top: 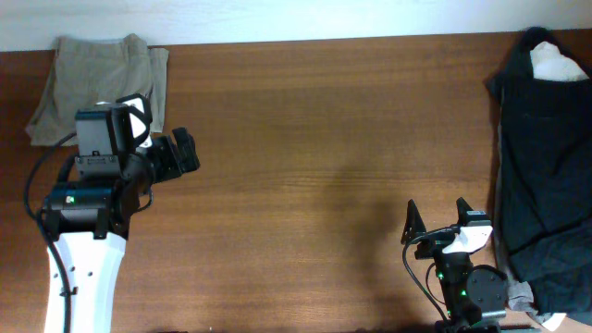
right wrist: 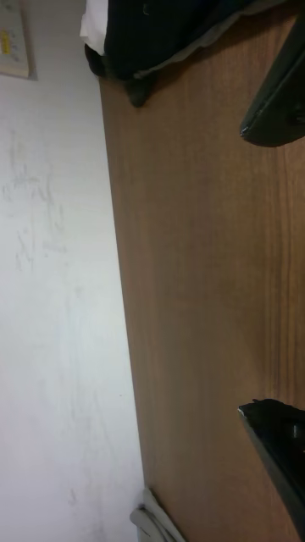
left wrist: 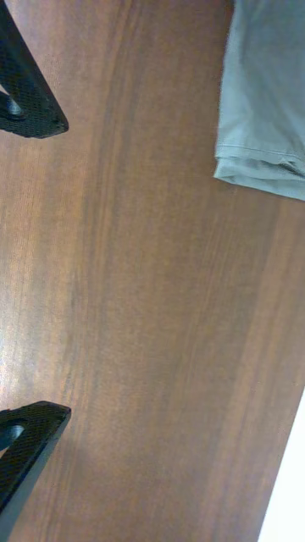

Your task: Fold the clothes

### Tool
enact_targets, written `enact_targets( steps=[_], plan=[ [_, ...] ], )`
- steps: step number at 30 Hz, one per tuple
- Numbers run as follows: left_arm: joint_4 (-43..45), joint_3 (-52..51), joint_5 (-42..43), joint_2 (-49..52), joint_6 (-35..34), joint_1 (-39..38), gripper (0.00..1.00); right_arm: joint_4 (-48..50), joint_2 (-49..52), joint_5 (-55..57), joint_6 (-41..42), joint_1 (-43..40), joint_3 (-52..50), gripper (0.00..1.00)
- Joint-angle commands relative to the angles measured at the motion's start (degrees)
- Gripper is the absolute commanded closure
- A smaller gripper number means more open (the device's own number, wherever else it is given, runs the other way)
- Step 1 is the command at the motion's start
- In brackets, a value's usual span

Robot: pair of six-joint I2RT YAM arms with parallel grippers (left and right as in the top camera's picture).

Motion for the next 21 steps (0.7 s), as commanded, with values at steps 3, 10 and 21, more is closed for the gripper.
enact_targets(
  steps=[3,10,21],
  plan=[
    [-3.1,-0.1,0.0,0.3,0.3,-0.3,0.01,-0.3,-0.4,-0.7,-0.5,-0.4,-0.3,0.01],
    [8.0,-23.3,-6.4,-11.6,0.3,-3.2,0.01,-0.3,-0.4,-0.7,-0.5,-0.4,-0.3,0.01],
    [41.6,-65.2,-5.9,-48.5,8.2,-3.2,0.01,-0.3,-0.4,-0.7,-0.5,-0.4,-0.3,0.01]
  ],
)
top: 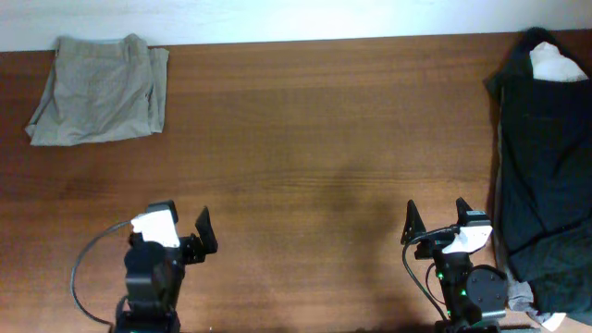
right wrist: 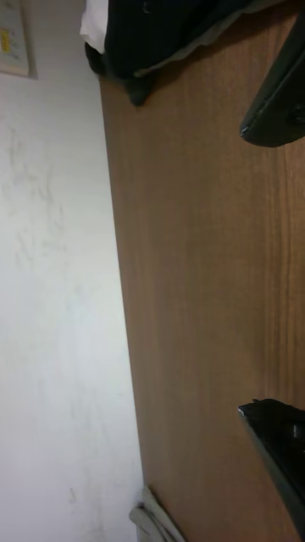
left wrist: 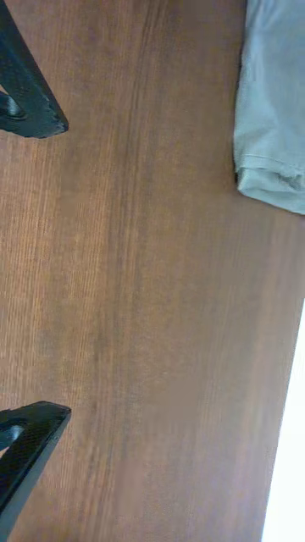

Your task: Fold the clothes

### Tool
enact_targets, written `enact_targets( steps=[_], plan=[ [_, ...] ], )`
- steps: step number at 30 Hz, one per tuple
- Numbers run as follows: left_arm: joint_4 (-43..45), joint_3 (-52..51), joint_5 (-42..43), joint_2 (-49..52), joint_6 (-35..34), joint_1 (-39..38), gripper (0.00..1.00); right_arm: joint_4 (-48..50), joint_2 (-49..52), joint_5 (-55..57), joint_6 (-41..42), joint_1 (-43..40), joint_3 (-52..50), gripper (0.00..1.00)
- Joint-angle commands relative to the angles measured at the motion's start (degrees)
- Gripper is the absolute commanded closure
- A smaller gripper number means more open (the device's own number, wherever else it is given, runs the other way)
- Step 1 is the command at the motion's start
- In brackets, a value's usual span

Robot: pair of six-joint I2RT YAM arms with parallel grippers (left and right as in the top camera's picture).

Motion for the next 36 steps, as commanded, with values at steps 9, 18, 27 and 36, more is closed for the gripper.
enact_targets(
  steps=[9,18,27,36],
  plan=[
    [9.8,-11.8,1.1,-20.9,12.1,-0.1,0.01,-0.3,-0.4,-0.5,-0.5,-0.4,-0.3,0.01],
    [6.7,-12.1,5.1,-27.1,14.6,-0.1,0.01,-0.3,-0.4,-0.5,-0.5,-0.4,-0.3,0.01],
    [9.6,-13.2,7.4,-27.1,18.3,-0.1,0.01,-0.3,-0.4,-0.5,-0.5,-0.4,-0.3,0.01],
    [9.2,-13.2,7.4,-27.1,18.3,-0.1,0.01,-0.3,-0.4,-0.5,-0.5,-0.4,-0.3,0.01]
  ],
)
